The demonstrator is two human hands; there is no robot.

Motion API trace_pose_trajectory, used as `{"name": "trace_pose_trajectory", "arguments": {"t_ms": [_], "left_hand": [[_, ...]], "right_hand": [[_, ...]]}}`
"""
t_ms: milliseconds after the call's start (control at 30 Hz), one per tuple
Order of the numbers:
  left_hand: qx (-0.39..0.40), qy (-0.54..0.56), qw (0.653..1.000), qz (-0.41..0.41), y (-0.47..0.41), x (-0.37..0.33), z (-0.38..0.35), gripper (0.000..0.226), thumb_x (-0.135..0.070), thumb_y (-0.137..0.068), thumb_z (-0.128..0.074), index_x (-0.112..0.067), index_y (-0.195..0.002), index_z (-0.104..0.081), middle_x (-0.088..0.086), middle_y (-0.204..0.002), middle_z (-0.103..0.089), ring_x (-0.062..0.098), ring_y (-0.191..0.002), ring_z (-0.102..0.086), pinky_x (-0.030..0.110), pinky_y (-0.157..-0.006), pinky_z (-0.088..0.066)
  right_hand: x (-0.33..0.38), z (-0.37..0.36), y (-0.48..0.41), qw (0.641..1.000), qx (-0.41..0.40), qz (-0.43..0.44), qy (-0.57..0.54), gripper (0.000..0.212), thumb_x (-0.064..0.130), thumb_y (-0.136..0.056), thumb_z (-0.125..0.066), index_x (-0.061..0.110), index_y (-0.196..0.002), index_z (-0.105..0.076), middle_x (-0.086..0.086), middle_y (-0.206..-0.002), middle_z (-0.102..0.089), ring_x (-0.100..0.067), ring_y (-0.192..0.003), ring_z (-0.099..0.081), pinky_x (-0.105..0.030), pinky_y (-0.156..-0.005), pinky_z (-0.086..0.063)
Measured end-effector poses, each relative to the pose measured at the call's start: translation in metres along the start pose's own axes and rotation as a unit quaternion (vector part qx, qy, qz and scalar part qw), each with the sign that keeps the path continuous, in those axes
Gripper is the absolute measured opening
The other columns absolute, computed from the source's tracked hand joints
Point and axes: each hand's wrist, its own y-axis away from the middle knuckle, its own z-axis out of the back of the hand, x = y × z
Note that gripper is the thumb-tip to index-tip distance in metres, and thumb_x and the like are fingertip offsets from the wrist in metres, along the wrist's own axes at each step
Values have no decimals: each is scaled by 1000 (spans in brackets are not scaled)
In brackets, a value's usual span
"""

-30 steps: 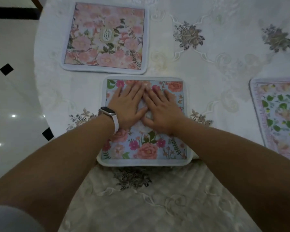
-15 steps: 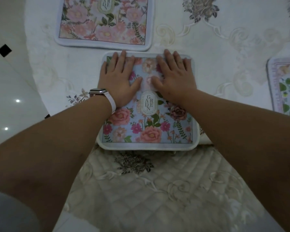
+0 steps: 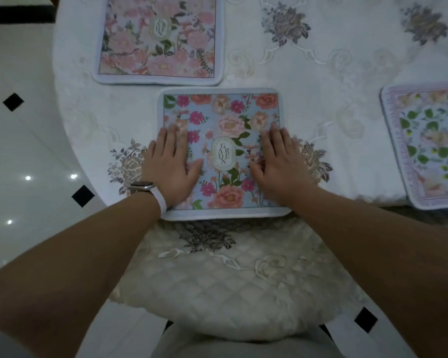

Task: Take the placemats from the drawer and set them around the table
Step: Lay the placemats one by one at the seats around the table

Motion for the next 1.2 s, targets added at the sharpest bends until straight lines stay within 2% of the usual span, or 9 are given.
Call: {"name": "trace_pose_trajectory", "arguments": {"t_ms": [133, 233, 300, 467, 600, 833, 933, 1067, 1200], "left_hand": [[52, -18, 998, -34, 21, -9, 0, 80, -70, -94, -10, -22, -157, 2, 8, -165, 7, 26, -151, 9, 48, -121, -2], [71, -58, 982, -166, 26, -24, -2, 81, -74, -93, -8, -27, -157, 1, 4, -165, 6, 26, -151, 11, 53, -120, 1], [72, -68, 973, -209, 25, -27, -3, 81, -76, -92, -7, -28, -157, 0, 1, -165, 4, 25, -151, 9, 52, -119, 3], [57, -56, 973, -217, 24, -24, -7, 84, -78, -91, -13, -28, -157, -3, 0, -165, -1, 24, -152, 5, 53, -120, 0], [44, -53, 978, -196, 30, -15, -8, 75, -72, -95, -19, -32, -157, -6, 0, -166, -4, 25, -152, -1, 53, -119, -4], [91, -71, 980, -165, 44, 12, 8, 72, -75, -93, -12, -40, -153, 8, 0, -164, 7, 22, -151, 8, 46, -121, -1], [127, -53, 982, -131, 52, 18, 24, 72, -75, -90, -7, -41, -150, 11, -4, -163, 11, 17, -151, 10, 44, -121, -3], [136, -35, 988, -67, 59, 26, 55, 70, -56, -97, -35, -24, -156, -17, 2, -165, -11, 22, -149, -12, 41, -119, -22], [86, -59, 993, -54, 75, 14, 81, 48, -32, -95, -54, -13, -139, -51, 10, -144, -49, 30, -136, -38, 43, -112, -32]], "right_hand": [[12, -2, 18, 999, 18, 28, 40, 84, 70, -92, -5, 15, -155, 2, -17, -162, 9, -31, -148, 13, -45, -118, 11], [33, -8, 32, 989, 30, 128, 68, 81, 69, -95, -6, 15, -155, -2, -19, -162, 6, -35, -148, 12, -51, -119, 6], [43, -10, 37, 984, 28, 158, 74, 79, 65, -96, -9, 13, -156, -8, -18, -162, 0, -36, -149, 7, -53, -119, 3], [43, -8, 36, 983, 24, 168, 64, 82, 66, -95, -11, 11, -156, -14, -18, -162, -6, -35, -149, 0, -52, -120, 0], [28, -5, 34, 980, 19, 185, 65, 75, 65, -96, -19, 19, -155, -21, -12, -162, -12, -31, -150, -7, -52, -119, -8], [-43, 7, 38, 986, 61, 126, 96, 71, 70, -95, -3, 30, -152, 13, -1, -162, 12, -17, -148, 17, -38, -119, 8], [-58, 15, 46, 985, 75, 113, 102, 68, 68, -95, 3, 31, -150, 16, 2, -161, 12, -18, -150, 9, -39, -120, 4], [-52, 30, 51, 986, 103, 99, 80, 71, 64, -96, -4, 26, -156, 2, 3, -163, 2, -23, -150, -3, -42, -120, -5], [-38, 50, 54, 989, 90, 100, 58, 60, 50, -99, -30, 16, -148, -32, -6, -156, -31, -28, -141, -30, -46, -114, -28]]}}
